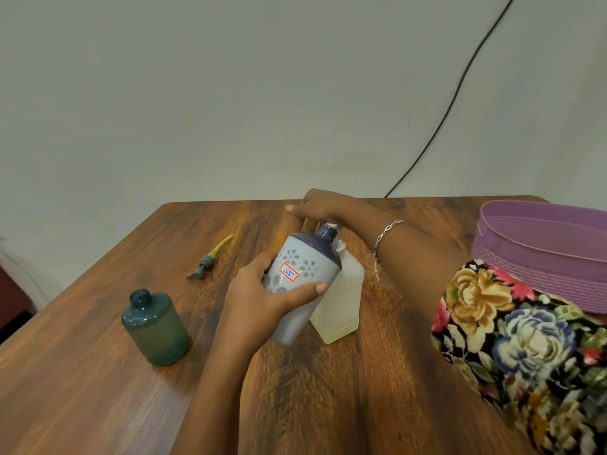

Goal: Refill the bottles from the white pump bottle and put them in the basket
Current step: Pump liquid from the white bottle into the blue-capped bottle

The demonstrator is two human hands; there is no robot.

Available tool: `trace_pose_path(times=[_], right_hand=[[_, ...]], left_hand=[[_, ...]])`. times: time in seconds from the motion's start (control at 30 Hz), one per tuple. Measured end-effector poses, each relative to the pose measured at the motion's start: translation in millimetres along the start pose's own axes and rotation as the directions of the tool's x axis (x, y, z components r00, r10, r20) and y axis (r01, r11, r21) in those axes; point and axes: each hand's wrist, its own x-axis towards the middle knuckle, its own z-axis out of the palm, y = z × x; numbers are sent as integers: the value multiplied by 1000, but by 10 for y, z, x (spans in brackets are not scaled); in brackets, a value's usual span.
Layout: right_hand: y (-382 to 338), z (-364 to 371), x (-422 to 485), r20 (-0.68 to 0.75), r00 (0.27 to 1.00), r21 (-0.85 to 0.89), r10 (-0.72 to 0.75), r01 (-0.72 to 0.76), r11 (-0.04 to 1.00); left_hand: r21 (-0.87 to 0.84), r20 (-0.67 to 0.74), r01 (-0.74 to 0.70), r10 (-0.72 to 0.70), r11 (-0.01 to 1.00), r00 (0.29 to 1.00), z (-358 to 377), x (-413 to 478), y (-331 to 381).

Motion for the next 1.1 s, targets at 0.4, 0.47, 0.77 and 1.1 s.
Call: trace_pose_path(times=[0.4,0.47,0.77,1.1], right_hand=[[48,133,64,4,996,-156,93,-91,984],[59,137,86,-9,997,-154,82,-83,985],[-10,26,23,-4,997,-141,79,-78,987],[74,74,51,-31,995,-124,92,-95,988]], left_hand=[[29,15,28,-29,999,999,-17,-27,-31],[44,17,17,-18,999,1000,-24,-17,-34],[59,13,-18,17,998,1000,-84,10,20],[35,50,12,-14,999,999,-53,30,20]])
